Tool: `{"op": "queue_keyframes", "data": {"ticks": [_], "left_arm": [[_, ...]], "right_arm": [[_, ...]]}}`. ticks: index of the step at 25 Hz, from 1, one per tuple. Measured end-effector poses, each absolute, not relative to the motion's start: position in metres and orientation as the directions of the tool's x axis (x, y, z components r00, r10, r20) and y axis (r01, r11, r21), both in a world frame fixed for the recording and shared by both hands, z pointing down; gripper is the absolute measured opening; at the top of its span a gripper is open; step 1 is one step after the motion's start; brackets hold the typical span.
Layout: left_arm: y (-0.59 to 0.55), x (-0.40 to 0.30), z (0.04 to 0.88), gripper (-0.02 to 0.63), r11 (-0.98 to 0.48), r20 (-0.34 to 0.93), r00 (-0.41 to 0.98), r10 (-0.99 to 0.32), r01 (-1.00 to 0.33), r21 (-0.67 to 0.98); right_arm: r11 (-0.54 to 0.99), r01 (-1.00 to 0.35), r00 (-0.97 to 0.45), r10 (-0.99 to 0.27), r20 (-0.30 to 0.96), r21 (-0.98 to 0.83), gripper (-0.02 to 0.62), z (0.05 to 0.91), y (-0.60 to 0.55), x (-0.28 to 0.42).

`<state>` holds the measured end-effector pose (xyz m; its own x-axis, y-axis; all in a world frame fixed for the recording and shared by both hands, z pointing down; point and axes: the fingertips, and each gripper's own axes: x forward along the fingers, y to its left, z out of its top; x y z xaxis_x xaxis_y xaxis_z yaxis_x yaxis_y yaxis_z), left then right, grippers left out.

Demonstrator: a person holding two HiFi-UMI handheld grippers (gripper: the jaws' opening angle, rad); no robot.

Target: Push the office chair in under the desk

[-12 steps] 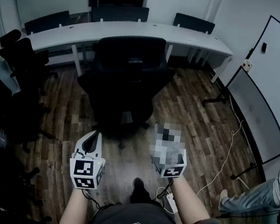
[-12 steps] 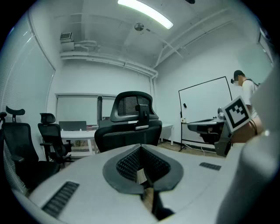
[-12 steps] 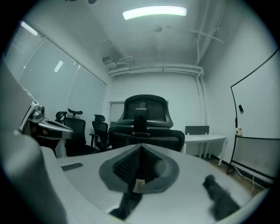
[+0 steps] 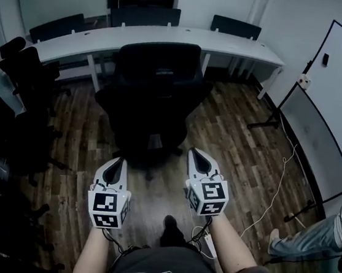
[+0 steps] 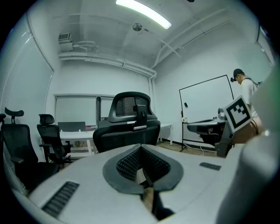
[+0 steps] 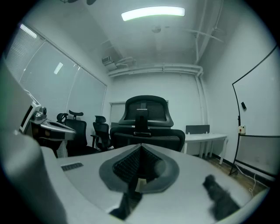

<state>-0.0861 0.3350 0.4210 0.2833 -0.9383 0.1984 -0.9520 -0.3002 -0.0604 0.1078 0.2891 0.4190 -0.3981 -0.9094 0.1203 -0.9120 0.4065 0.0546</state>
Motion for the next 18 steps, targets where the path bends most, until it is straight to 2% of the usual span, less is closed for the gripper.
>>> {"op": "queue_keyframes", "data": {"ticks": [5,10,18], "left_arm": [[0.339,-0.086,0.425,0.014,-0.308,0.206,0.279,-0.938,-0.943,-0.124],[0.346,-0.078,0.428,0.014,-0.359,0.206,0.328,-0.922,-0.922,-0.142],[0.336,-0.082,0.422,0.014,-0.355,0.195,0.324,-0.926,-0.922,-0.152]], "right_arm": [[0.403,-0.914,-0.395,-0.910,0.129,0.044,0.021,0.425,0.293,0.107],[0.471,-0.882,-0.466,-0.877,0.118,0.010,0.021,0.431,0.300,0.098],[0.463,-0.879,-0.450,-0.885,0.123,0.114,0.025,0.423,0.287,0.105]]}}
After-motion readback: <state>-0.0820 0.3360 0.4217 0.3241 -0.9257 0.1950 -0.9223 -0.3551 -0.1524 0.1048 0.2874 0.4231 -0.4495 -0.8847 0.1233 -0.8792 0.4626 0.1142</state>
